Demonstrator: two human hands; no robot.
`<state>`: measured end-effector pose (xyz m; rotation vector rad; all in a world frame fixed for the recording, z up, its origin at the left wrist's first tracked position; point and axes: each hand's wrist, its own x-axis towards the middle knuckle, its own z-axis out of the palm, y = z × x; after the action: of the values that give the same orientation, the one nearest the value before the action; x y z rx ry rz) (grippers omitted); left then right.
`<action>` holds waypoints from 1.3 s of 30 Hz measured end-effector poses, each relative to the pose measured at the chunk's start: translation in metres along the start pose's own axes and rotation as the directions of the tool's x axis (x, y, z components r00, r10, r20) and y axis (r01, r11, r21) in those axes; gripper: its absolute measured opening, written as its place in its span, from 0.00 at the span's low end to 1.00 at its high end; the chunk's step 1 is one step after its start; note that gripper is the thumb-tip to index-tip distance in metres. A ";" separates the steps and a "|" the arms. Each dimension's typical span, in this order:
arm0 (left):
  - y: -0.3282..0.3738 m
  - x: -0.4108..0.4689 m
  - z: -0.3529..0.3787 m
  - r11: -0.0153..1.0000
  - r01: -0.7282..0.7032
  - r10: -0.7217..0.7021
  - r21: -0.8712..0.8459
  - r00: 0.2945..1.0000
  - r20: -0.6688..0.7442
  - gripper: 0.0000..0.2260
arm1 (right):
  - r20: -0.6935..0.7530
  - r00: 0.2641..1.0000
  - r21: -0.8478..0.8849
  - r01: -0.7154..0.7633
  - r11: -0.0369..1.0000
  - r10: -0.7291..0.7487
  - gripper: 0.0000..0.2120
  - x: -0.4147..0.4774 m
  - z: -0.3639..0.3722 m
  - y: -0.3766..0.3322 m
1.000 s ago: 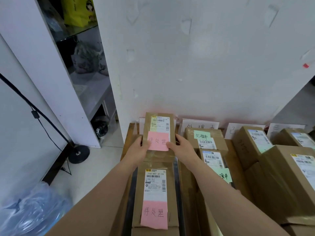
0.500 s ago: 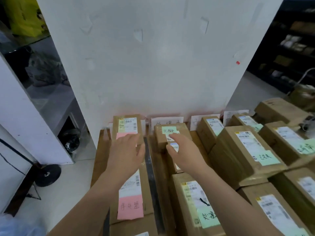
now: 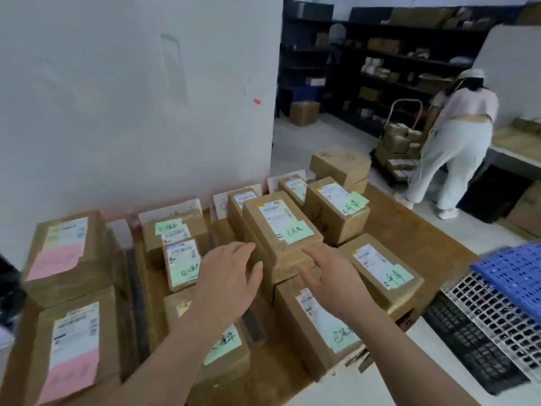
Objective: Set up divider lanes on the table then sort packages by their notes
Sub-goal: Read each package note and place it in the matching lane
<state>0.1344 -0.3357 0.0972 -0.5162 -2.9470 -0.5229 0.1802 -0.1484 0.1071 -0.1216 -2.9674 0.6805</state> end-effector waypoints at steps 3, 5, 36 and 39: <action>0.067 0.006 0.023 0.997 -0.068 0.068 0.023 0.998 0.000 0.21 | -0.017 0.999 -0.004 -0.038 0.999 0.038 0.16 -0.017 -0.035 0.062; 0.109 0.011 0.041 0.995 -0.096 0.095 0.021 0.995 0.007 0.21 | -0.024 0.998 -0.027 -0.054 0.998 0.053 0.16 -0.027 -0.054 0.103; 0.320 0.324 0.155 0.995 0.089 -0.089 0.034 0.996 -0.016 0.16 | 0.011 0.997 0.050 -0.073 0.996 0.073 0.21 0.241 -0.167 0.395; 0.317 0.362 0.174 0.985 0.175 -0.175 0.010 0.985 -0.010 0.15 | 0.053 0.996 0.132 -0.077 0.988 0.071 0.21 0.287 -0.166 0.409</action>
<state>-0.1024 0.1178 0.0920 -0.2540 -3.0010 -0.5246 -0.0636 0.3184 0.0978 -0.2092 -2.9639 0.9023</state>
